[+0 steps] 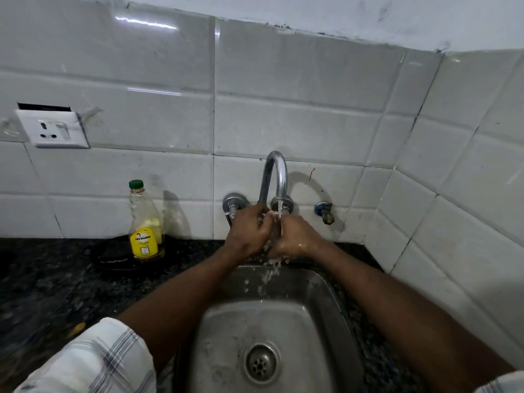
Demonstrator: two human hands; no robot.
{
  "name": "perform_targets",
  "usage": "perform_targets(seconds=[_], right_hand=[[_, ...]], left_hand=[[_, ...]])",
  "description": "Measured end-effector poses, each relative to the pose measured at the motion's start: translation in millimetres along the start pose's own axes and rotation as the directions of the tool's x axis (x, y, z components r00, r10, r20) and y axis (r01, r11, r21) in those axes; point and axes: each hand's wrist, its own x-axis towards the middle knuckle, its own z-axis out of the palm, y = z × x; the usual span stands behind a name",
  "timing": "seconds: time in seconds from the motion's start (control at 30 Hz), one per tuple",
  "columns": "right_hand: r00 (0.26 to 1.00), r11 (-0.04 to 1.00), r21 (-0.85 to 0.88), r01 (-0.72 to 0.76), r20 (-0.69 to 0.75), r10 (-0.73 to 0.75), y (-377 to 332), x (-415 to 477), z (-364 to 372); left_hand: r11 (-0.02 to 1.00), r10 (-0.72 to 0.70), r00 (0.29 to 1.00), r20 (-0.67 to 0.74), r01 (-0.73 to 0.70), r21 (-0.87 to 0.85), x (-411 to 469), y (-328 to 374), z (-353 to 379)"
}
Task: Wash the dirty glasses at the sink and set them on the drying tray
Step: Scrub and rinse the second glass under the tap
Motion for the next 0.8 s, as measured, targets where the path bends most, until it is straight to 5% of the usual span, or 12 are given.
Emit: perform_targets(seconds=[0.1,0.17,0.33,0.4,0.5,0.6,0.7,0.8], right_hand=[[0.976,0.930,-0.366,0.012,-0.199,-0.091,-3,1,22],[0.958,0.921,-0.390,0.010,-0.259,-0.120,-2,0,28],[0.998,0.998,0.057,0.003,0.064,-0.007,-2,-5,2],[1.000,0.996,-0.087,-0.011,0.000,0.011,-3,-3,7],[0.970,0.889,-0.458,0.012,-0.210,-0.122,0,-2,23],[0.978,0.954,-0.297,0.041,-0.184,-0.099,3,-3,20],[1.000,0.991,0.131,0.012,0.005,-0.013,8,-7,8],[0.999,0.999,0.002,-0.034,-0.022,0.034,6,-7,16]], left_hand=[[0.929,-0.357,0.933,-0.050,0.360,0.079,13,0,10],[0.873,-0.479,0.877,-0.046,0.481,0.083,16,0,12],[1.000,0.012,0.999,-0.049,-0.012,-0.007,-12,-1,-2],[0.998,-0.042,0.998,-0.036,0.044,0.054,-6,1,1],[0.927,-0.351,0.936,-0.013,0.349,0.139,11,7,8],[0.969,-0.240,0.970,-0.035,0.241,0.059,3,2,10],[1.000,0.015,0.994,-0.108,-0.014,0.010,-11,-3,5],[0.990,-0.081,0.996,-0.041,0.085,0.113,0,-2,11]])
